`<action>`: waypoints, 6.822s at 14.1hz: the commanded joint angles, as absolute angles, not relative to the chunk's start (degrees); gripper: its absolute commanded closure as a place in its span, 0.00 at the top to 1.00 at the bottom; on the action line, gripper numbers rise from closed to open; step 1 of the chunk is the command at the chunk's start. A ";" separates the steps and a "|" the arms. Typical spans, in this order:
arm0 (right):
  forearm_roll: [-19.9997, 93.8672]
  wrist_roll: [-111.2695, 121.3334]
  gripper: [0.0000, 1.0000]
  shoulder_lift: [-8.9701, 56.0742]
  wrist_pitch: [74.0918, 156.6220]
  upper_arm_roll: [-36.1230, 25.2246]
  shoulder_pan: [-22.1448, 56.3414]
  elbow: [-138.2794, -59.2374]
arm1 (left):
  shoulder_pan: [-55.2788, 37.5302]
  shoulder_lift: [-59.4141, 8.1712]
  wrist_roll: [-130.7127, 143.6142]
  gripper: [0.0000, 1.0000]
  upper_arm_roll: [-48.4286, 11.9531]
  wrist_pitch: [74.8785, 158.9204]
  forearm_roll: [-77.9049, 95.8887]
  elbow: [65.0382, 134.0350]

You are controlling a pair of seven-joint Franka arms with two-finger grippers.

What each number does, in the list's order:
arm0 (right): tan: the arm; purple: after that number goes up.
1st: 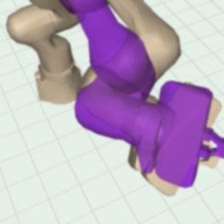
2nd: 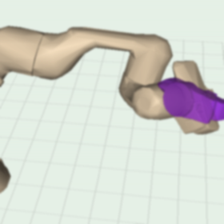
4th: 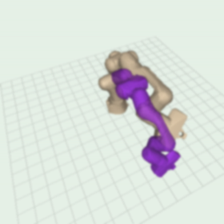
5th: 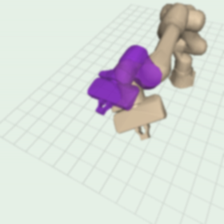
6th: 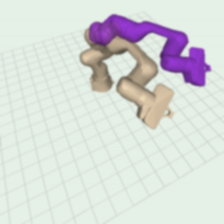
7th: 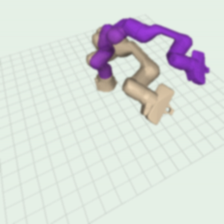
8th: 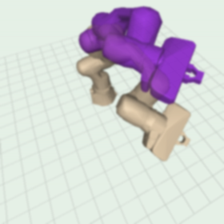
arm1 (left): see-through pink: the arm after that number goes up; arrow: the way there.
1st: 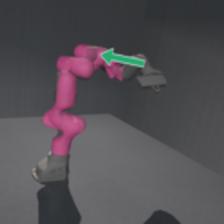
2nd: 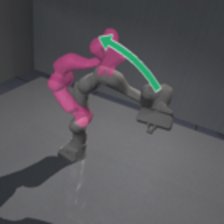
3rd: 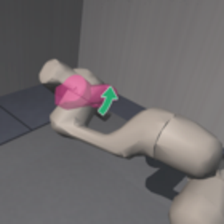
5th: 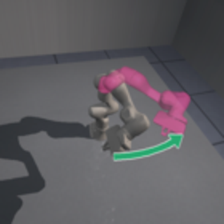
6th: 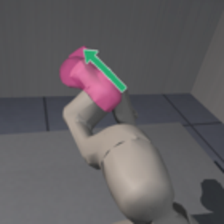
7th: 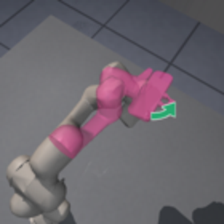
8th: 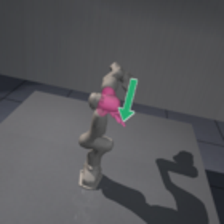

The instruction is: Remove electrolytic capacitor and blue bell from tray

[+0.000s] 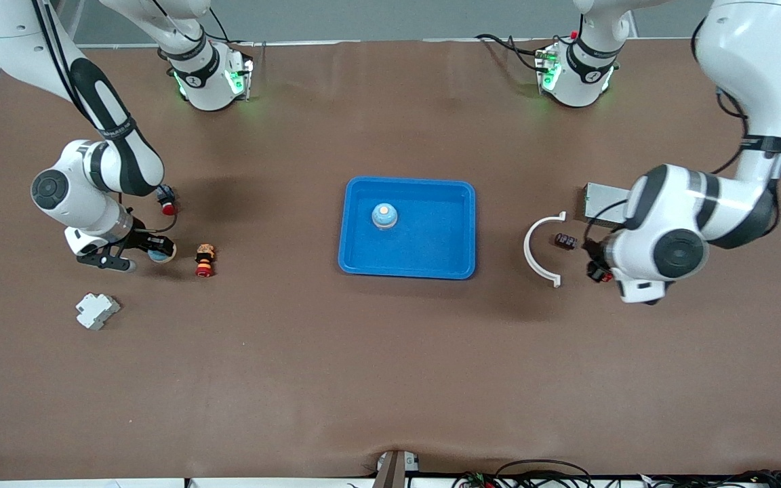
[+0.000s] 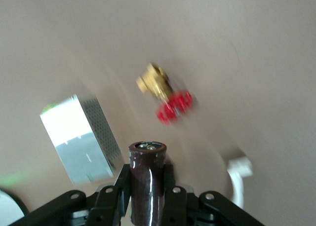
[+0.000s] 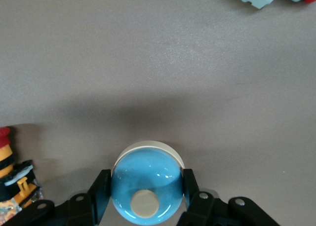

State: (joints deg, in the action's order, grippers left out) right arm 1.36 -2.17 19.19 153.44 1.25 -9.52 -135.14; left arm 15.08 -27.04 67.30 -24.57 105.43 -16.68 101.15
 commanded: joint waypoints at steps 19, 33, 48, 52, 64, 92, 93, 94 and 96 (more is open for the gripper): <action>1.93 -21.75 1.00 13.81 114.52 2.99 0.33 -107.23 | 27.33 -34.71 58.10 0.00 -25.22 128.84 -34.01 108.11; 4.13 -74.76 1.00 17.83 119.25 2.90 33.03 -104.41 | 27.51 -36.83 58.27 0.88 -25.22 129.64 -33.93 107.75; 4.04 -92.20 1.00 30.06 136.41 2.90 45.00 -104.41 | 27.42 -28.92 58.36 1.00 -33.03 119.65 -31.11 102.76; 3.96 -92.37 1.00 31.55 136.32 2.81 45.88 -104.41 | 27.51 -28.83 57.83 1.00 -38.13 117.08 -29.10 99.06; 2.46 -95.54 1.00 36.56 141.59 2.46 47.55 -104.15 | 27.69 -17.06 44.30 1.00 -42.71 99.93 -21.62 87.10; 0.79 -68.52 0.00 25.67 106.82 2.64 34.92 -93.08 | 27.44 -7.13 16.17 1.00 -40.10 91.23 -14.33 82.62; 0.70 -63.16 0.00 24.97 105.05 2.55 31.93 -93.08 | 22.98 -6.51 16.00 1.00 -35.47 90.45 -14.07 82.70; 0.70 -57.71 0.00 24.26 104.51 2.46 29.03 -93.34 | 18.68 -6.24 14.69 1.00 -29.94 88.44 -13.28 82.62; 0.62 -47.51 0.00 22.86 104.41 2.37 23.41 -93.69 | 13.56 -4.05 11.52 1.00 -21.84 86.40 -6.97 82.97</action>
State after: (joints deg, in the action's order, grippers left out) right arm 0.03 -55.67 24.84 104.57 1.38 28.25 -92.06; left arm 17.91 -6.97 14.90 -29.02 88.45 -11.67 82.49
